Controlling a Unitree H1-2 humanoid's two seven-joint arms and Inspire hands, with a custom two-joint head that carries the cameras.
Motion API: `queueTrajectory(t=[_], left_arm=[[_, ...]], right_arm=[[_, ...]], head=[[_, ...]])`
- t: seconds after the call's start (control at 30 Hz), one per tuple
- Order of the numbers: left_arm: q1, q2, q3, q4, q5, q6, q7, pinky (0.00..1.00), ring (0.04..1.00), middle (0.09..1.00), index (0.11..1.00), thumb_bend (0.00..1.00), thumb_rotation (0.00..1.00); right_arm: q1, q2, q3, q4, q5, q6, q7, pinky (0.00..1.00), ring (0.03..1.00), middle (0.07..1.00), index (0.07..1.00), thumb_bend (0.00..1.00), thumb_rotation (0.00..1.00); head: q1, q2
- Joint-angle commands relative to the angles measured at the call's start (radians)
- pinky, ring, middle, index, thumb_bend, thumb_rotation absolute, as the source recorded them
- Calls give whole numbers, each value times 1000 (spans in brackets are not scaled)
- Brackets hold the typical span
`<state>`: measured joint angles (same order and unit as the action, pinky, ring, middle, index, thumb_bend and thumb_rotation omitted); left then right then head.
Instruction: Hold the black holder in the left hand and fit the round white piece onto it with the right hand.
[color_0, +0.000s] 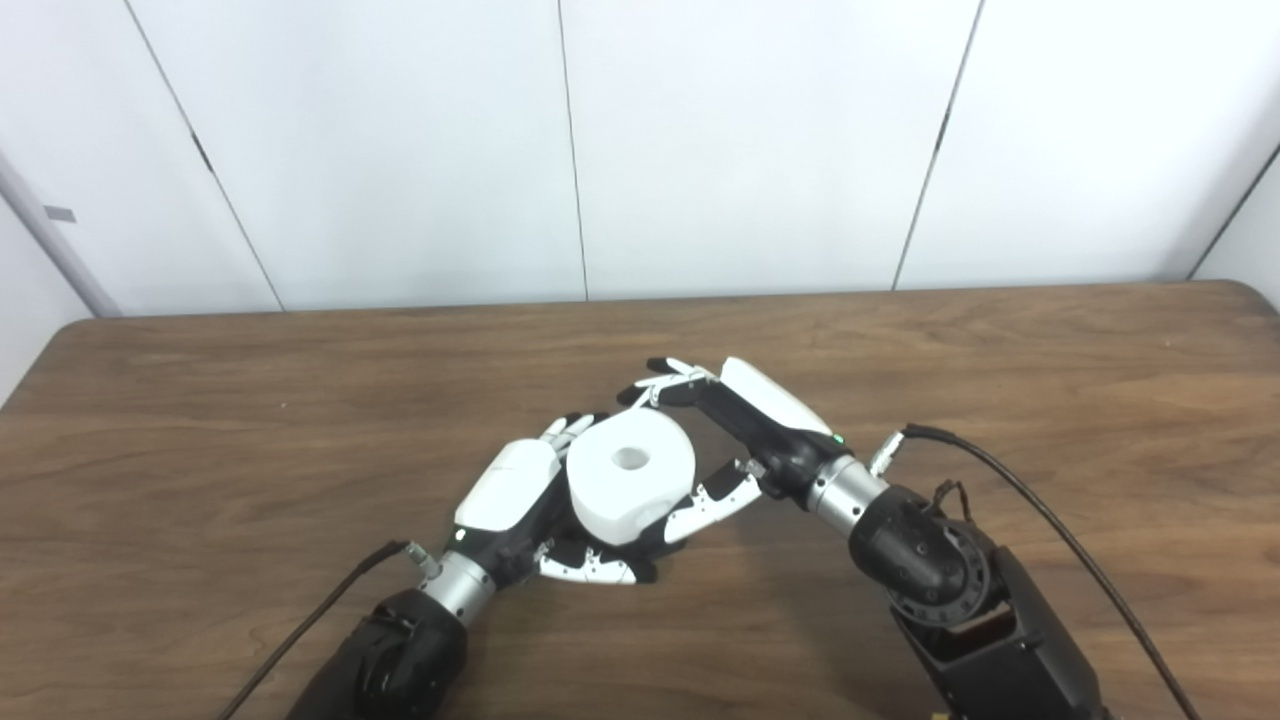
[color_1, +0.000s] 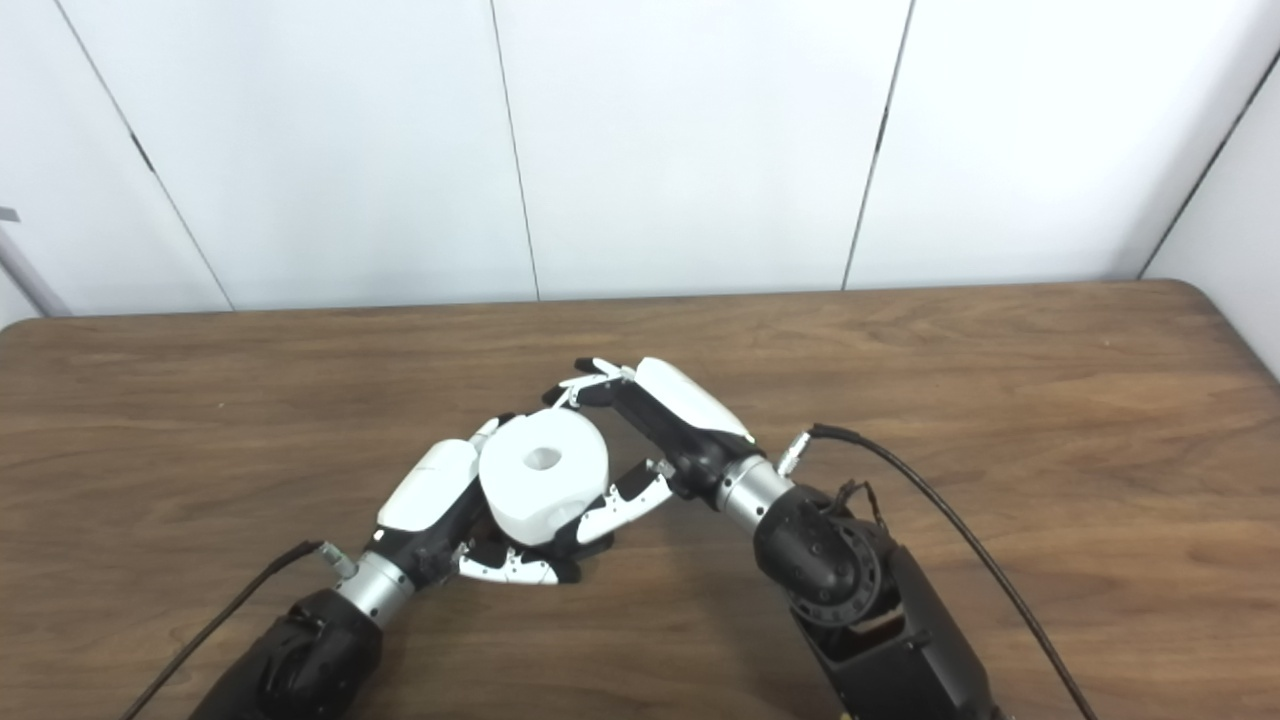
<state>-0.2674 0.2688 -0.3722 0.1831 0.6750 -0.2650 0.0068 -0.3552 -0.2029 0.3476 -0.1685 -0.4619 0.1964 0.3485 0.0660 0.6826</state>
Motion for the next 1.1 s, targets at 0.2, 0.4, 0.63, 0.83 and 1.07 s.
queueTrajectory(t=[0.2,0.4,0.63,0.83,1.07], left_arm=[[5,-4,-28,-26,24,8,-13,1000,966,803,482,524,54],[7,-4,-28,-53,22,23,-22,1000,972,803,482,524,53],[8,-7,-27,-75,16,32,-32,1000,972,804,482,524,53],[13,-12,-28,-96,18,54,-41,1000,974,805,482,524,53],[16,-15,-28,-104,20,62,-40,1000,971,804,482,524,53]], right_arm=[[-11,6,-15,6,1,-51,-40,1000,963,818,487,508,146],[-6,-3,-16,28,-6,-55,-46,1000,966,824,486,509,146],[-5,-21,-17,49,-10,-70,-46,1000,967,825,486,509,144],[-4,-35,-16,58,-7,-80,-47,1000,963,822,486,509,143],[1,-46,-17,62,-6,-79,-44,1000,961,823,486,509,143]], head=[[9,6],[13,15],[16,22],[18,29],[21,39]])
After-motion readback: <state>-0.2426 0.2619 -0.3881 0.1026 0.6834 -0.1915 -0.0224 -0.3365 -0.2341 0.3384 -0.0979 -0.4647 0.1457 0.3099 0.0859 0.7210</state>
